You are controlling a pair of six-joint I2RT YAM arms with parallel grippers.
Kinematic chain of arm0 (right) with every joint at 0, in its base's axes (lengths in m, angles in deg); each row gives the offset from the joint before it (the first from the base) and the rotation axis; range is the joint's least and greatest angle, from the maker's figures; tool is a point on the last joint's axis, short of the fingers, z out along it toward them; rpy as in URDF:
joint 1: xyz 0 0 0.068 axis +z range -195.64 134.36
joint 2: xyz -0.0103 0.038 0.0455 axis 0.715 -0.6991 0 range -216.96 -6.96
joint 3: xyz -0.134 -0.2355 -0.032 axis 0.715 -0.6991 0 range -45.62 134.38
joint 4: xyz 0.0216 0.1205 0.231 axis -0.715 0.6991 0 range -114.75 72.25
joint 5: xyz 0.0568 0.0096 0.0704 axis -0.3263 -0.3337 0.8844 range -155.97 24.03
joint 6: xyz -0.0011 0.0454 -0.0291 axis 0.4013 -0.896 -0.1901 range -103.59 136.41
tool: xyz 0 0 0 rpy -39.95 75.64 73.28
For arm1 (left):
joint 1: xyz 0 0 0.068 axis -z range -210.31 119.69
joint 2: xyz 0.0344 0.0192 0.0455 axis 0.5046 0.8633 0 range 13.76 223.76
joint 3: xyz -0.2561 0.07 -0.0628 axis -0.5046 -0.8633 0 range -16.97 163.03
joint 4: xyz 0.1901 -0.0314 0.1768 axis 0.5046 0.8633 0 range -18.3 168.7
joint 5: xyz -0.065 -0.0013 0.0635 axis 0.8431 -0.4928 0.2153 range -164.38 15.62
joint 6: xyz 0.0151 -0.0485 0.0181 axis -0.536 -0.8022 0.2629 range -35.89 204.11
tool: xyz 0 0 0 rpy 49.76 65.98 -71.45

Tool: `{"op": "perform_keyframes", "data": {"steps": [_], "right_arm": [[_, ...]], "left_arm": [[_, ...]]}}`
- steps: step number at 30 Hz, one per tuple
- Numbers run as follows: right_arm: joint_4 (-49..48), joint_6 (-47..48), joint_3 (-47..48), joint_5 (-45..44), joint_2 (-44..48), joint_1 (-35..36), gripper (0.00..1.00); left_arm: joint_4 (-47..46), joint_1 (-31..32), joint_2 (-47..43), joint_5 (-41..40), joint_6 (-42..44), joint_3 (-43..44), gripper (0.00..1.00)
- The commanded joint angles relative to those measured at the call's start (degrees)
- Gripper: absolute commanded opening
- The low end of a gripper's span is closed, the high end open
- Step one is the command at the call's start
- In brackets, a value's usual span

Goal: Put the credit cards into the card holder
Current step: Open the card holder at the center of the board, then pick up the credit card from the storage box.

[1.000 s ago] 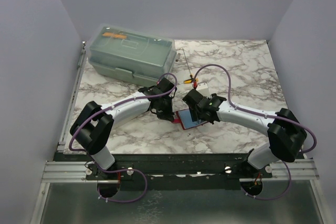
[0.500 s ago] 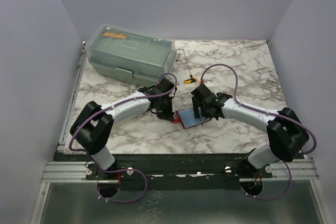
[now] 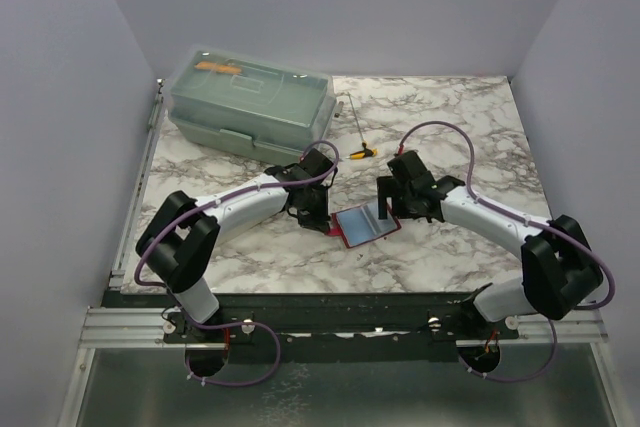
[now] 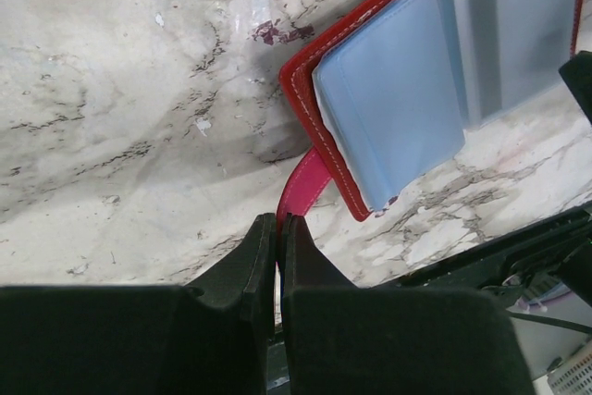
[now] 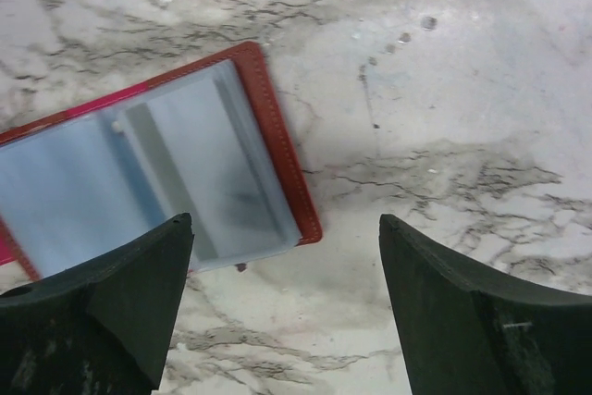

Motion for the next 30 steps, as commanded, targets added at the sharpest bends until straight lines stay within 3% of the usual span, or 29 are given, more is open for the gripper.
{"op": "perform_keyframes", "data": {"steps": [1, 2, 7, 9, 14, 17, 21, 30], "right_arm": [[-4.24, 2.96, 0.86, 10.03, 2.40, -0.03, 0.83], [-4.96, 3.17, 0.80, 11.87, 2.66, -0.01, 0.82], [-8.26, 3.63, -0.47, 13.01, 4.05, -0.03, 0.82], [-8.81, 3.99, -0.46, 13.01, 3.96, -0.02, 0.82], [-10.00, 5.17, -0.61, 15.14, 3.26, -0.02, 0.82], [-11.09, 5.29, -1.05, 16.60, 3.24, -0.06, 0.82], [-11.25, 4.89, -1.61, 17.98, 4.28, -0.02, 0.82], [-10.81, 4.16, -4.21, 18.64, 8.27, -0.01, 0.82]], "left_arm": [[3.48, 0.21, -0.35, -2.12, 1.62, 2.99, 0.11], [4.18, 0.16, -1.22, -2.90, 1.63, 3.30, 0.16], [7.79, 0.14, -8.97, -6.88, 1.36, 4.27, 0.61], [9.05, -0.13, -12.87, -8.83, 0.99, 4.27, 0.71], [10.90, -3.83, -23.25, -20.60, -2.32, 1.99, 0.79], [6.96, -9.35, -26.76, -20.58, -4.16, -1.00, 0.82], [5.83, -16.99, -24.75, -19.10, -5.18, -1.41, 0.82], [-9.95, -29.23, -15.56, 2.38, -8.67, -8.41, 0.76]]}}
